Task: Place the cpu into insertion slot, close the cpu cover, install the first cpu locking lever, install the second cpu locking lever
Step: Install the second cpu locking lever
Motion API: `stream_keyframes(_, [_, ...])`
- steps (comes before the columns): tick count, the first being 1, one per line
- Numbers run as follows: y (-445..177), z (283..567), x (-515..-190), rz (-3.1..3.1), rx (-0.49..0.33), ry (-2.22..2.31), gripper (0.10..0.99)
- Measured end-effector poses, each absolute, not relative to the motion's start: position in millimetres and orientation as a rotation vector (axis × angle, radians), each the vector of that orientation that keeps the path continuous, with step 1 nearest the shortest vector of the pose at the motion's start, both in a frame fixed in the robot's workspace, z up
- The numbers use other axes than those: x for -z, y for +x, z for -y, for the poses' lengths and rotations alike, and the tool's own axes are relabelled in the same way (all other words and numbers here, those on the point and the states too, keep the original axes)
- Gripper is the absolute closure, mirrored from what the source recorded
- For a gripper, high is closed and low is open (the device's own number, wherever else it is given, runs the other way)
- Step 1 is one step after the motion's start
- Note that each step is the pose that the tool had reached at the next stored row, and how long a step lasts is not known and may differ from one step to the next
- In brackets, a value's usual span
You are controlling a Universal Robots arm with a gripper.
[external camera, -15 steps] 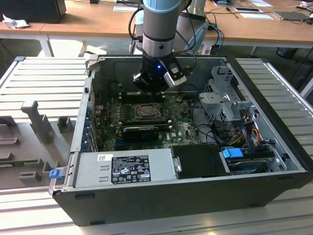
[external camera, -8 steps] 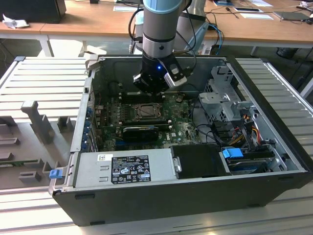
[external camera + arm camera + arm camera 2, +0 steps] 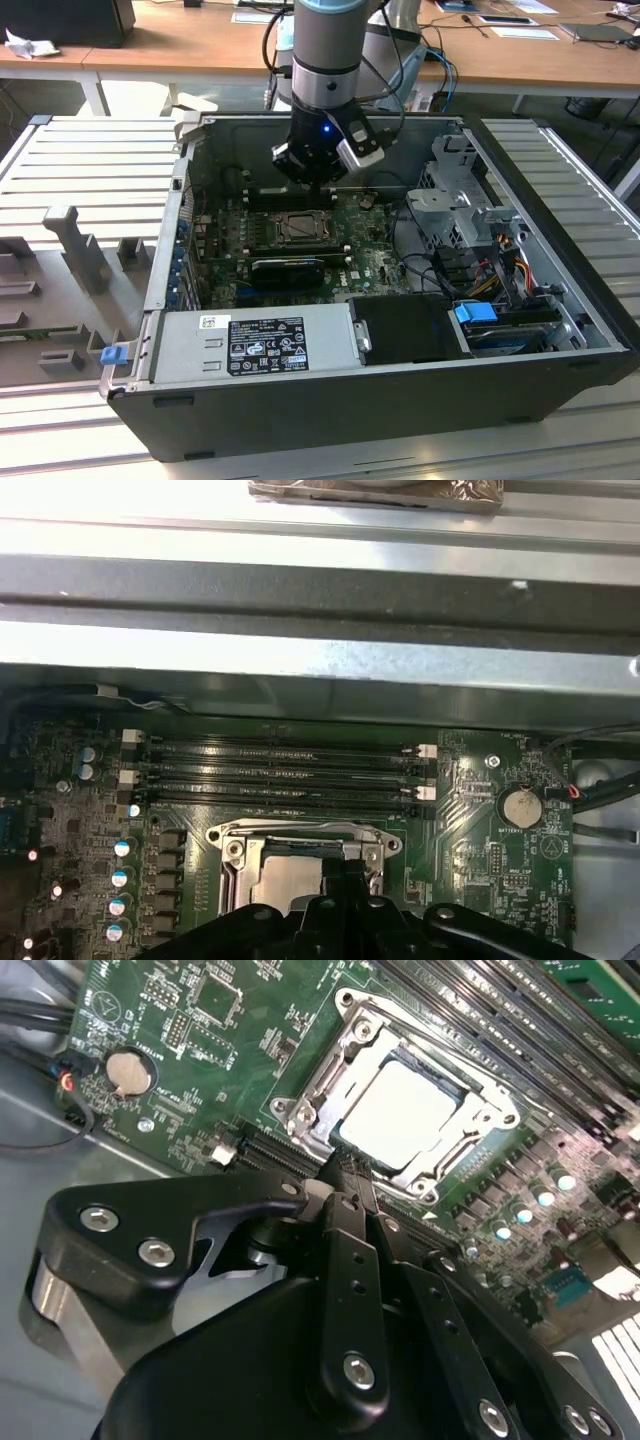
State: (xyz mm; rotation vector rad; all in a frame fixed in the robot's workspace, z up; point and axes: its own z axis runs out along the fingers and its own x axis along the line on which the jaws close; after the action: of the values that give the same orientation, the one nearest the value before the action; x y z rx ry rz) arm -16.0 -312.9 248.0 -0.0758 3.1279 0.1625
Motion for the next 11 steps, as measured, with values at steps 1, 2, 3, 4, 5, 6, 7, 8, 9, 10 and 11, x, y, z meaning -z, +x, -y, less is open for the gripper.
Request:
stream_keyframes(1, [-16.0,312.9,-249.9,-3.128,-0.162,-0.076,0.98])
stream_keyframes(2, [-16.0,313.1,-252.0,-3.128,-0.162,-0.076,0.98])
stream_keyframes(3, [-16.0,313.2,-252.3,-3.128,-0.162,-0.076,0.98])
stream_keyframes(4, [-15.9,314.2,-252.3,-3.128,-0.163,-0.076,0.98])
stream_keyframes(5, [-16.0,316.0,-252.3,-3.128,-0.162,-0.076,0.98])
stream_keyframes(6, [-16.0,317.5,-252.3,-3.128,-0.162,-0.076,0.98])
stream_keyframes(7, [-16.0,319.0,-252.2,-3.128,-0.162,-0.076,0.98])
stream_keyframes(8, [-16.0,322.0,-252.1,-3.128,-0.162,-0.076,0.98])
stream_keyframes(9, [-16.0,325.0,-251.9,-3.128,-0.162,-0.076,0.98])
stream_keyframes(10, [-16.0,327.6,-251.8,-3.128,-0.162,-0.076,0.98])
stream_keyframes(11, [-16.0,329.5,-251.7,-3.128,-0.162,-0.076,0.98])
